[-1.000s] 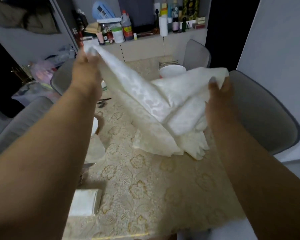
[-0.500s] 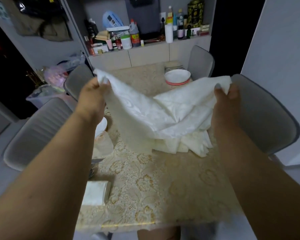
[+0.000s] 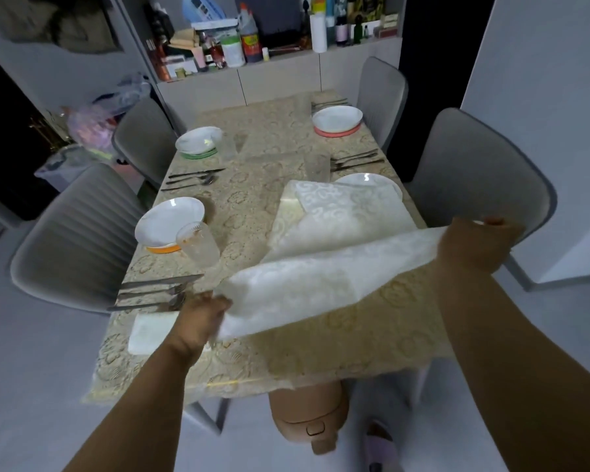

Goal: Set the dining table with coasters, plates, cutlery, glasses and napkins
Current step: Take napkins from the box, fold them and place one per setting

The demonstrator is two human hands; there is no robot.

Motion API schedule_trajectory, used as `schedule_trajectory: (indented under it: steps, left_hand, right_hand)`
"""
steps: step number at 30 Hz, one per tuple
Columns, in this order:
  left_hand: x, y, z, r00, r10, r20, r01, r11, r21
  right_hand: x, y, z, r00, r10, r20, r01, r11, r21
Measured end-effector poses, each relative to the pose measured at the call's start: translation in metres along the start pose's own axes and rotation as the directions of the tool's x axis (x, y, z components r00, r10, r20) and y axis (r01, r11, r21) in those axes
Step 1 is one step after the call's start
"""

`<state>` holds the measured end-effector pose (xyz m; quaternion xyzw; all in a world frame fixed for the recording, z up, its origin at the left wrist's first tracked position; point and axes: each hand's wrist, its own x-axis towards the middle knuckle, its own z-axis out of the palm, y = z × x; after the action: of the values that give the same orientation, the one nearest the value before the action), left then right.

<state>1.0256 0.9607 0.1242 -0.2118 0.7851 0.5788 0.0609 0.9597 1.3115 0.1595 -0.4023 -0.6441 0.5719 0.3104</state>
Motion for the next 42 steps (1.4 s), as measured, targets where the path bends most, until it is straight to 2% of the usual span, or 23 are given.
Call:
schedule_trajectory:
  steps: [2, 5, 8, 10, 13, 15, 18, 21, 22, 24, 26, 27, 28, 31, 35, 39, 42]
  left_hand:
    - [-0.008, -0.027, 0.003, 0.999, -0.036, 0.035, 0.031, 0.991, 0.128]
    - [-0.011, -0.055, 0.006, 0.995, -0.095, 0.040, 0.084, 0.970, 0.229]
    - [-0.006, -0.071, 0.013, 0.994, -0.107, -0.024, 0.110, 0.964, 0.243]
    - [-0.004, -0.073, 0.021, 0.992, -0.106, -0.073, 0.122, 0.953, 0.278]
    - [-0.005, -0.076, 0.030, 0.975, -0.147, -0.168, 0.195, 0.926, 0.323]
    - [-0.004, -0.085, 0.033, 0.957, -0.167, -0.238, 0.244, 0.905, 0.349]
    - [0.001, -0.098, 0.037, 0.945, -0.159, -0.284, 0.257, 0.901, 0.349]
    - [0.002, -0.097, 0.042, 0.929, -0.135, -0.344, 0.267, 0.890, 0.370]
    - [0.001, -0.095, 0.045, 0.912, -0.083, -0.401, 0.262, 0.871, 0.416]
    - [0.000, -0.094, 0.053, 0.875, 0.154, -0.460, 0.177, 0.782, 0.598]
    - [0.001, -0.089, 0.068, 0.833, 0.403, -0.380, 0.030, 0.652, 0.758]
    - [0.005, -0.086, 0.078, 0.819, 0.489, -0.299, -0.067, 0.600, 0.797]
    - [0.008, -0.081, 0.091, 0.829, 0.514, -0.219, -0.155, 0.587, 0.795]
    - [0.017, -0.060, 0.134, 0.903, 0.429, -0.013, -0.317, 0.686, 0.655]
    - [0.029, -0.040, 0.185, 0.891, 0.376, 0.256, -0.455, 0.731, 0.509]
    - [0.042, -0.033, 0.211, 0.892, 0.240, 0.384, -0.420, 0.755, 0.504]
    - [0.050, -0.040, 0.217, 0.900, 0.159, 0.405, -0.386, 0.721, 0.575]
  right_hand:
    - [-0.003, 0.005, -0.011, 1.000, 0.016, -0.025, -0.018, 0.999, -0.051]
    - [0.002, 0.022, -0.012, 1.000, 0.026, -0.005, -0.027, 0.984, -0.177]
    - [0.010, 0.039, 0.000, 0.986, 0.058, 0.154, -0.020, 0.971, -0.239]
    - [0.015, 0.050, 0.013, 0.965, 0.025, 0.261, 0.042, 0.969, -0.245]
    - [0.017, 0.062, 0.028, 0.883, 0.026, 0.469, 0.130, 0.946, -0.297]
    - [0.017, 0.071, 0.032, 0.836, 0.033, 0.548, 0.191, 0.919, -0.346]
    - [0.019, 0.085, 0.028, 0.825, -0.043, 0.564, 0.307, 0.872, -0.382]
    - [0.019, 0.100, 0.022, 0.853, -0.175, 0.491, 0.416, 0.796, -0.439]
    - [0.019, 0.104, 0.020, 0.863, -0.220, 0.456, 0.437, 0.778, -0.451]
    - [0.019, 0.113, 0.014, 0.879, -0.262, 0.398, 0.436, 0.781, -0.448]
    - [0.018, 0.122, 0.008, 0.901, -0.249, 0.355, 0.398, 0.800, -0.449]
    - [0.018, 0.127, 0.004, 0.913, -0.233, 0.335, 0.373, 0.811, -0.451]
    - [0.019, 0.132, 0.001, 0.924, -0.215, 0.316, 0.345, 0.823, -0.450]
    - [0.022, 0.145, -0.009, 0.938, -0.172, 0.300, 0.294, 0.854, -0.429]
    - [0.032, 0.158, -0.019, 0.906, -0.136, 0.401, 0.314, 0.850, -0.423]
    - [0.046, 0.156, -0.020, 0.914, -0.091, 0.395, 0.274, 0.857, -0.437]
    - [0.057, 0.154, -0.021, 0.866, -0.031, 0.499, 0.255, 0.887, -0.386]
